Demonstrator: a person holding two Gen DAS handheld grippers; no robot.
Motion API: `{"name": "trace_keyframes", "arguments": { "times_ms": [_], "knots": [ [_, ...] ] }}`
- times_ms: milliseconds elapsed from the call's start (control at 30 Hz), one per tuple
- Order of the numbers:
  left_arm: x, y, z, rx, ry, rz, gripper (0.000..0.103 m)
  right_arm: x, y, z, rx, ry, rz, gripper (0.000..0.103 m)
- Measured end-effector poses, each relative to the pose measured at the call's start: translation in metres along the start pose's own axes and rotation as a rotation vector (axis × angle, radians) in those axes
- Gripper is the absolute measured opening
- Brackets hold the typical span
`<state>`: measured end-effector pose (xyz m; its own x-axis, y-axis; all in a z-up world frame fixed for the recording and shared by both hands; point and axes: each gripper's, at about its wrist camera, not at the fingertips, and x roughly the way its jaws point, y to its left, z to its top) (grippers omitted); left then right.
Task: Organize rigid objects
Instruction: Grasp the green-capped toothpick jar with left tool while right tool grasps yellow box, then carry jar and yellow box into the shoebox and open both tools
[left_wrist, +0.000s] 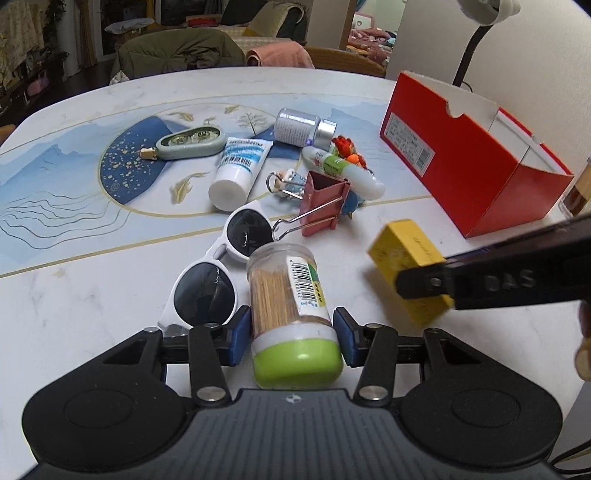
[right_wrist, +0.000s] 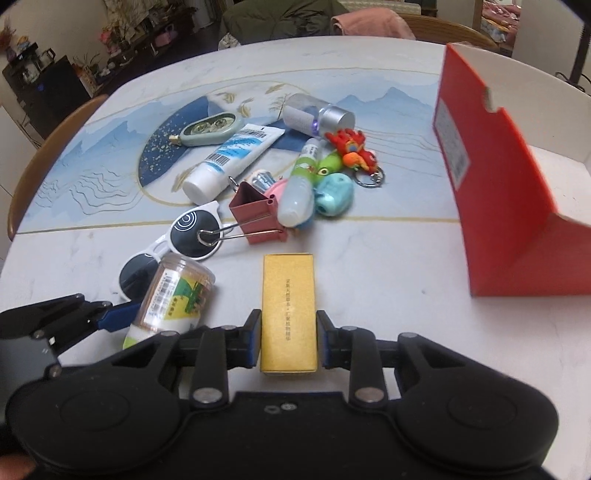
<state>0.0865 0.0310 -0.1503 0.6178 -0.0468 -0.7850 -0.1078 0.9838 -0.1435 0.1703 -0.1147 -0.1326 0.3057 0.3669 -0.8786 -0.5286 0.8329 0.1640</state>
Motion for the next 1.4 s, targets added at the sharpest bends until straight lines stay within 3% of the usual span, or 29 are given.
{"name": "trace_keyframes", "arguments": {
  "times_ms": [467,867,1100,1400],
  "knots": [
    [-0.036,-0.017,0.015,-0.001,-0.064,-0.042,0.045,-0.070,-0.024,-0.014,0.034,-0.092,0.017,0.028],
    [-0.063,-0.085,0.084,0.065,-0.204,-0.131,0.045,-0.134,-0.092,0.017,0.097,-0.236,-0.045,0.028],
    [-0.043,-0.138,0.135,0.097,-0.230,-0.163,0.045,-0.144,-0.157,0.047,0.135,-0.282,-0.109,0.028],
    [0.031,-0.206,0.189,0.130,-0.132,-0.154,0.045,-0.115,-0.242,0.076,0.146,-0.237,-0.148,0.028]
  ]
}}
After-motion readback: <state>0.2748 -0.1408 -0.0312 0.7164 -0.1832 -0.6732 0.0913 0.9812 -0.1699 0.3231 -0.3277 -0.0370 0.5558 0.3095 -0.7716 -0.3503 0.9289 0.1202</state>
